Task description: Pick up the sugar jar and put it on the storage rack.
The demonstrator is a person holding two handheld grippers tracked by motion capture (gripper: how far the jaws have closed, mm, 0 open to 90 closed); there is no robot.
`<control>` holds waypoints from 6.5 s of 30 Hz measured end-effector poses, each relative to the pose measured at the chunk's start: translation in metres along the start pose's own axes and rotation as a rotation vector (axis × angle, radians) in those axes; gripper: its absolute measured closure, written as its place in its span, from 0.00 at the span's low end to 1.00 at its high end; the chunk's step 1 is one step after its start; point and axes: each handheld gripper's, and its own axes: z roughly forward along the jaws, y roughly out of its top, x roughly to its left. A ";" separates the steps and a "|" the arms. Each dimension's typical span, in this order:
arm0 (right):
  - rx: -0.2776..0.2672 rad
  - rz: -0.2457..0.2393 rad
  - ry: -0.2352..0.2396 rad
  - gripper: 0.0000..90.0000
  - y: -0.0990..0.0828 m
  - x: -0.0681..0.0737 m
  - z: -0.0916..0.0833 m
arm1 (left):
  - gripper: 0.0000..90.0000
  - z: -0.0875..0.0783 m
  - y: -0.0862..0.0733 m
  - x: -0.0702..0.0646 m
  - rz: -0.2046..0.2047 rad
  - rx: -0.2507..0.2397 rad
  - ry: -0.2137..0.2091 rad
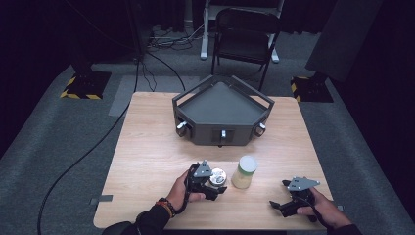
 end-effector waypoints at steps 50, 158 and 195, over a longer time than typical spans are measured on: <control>0.000 0.000 0.000 0.00 0.001 0.001 0.001 | 0.32 -0.040 0.033 -0.012 -0.040 -0.147 0.169; -0.001 -0.011 0.009 0.00 0.001 0.002 0.001 | 0.33 -0.014 0.163 0.061 -0.104 -0.236 0.447; 0.000 -0.013 0.014 0.00 0.000 0.001 0.000 | 0.34 0.011 0.142 0.073 -0.149 -0.185 0.441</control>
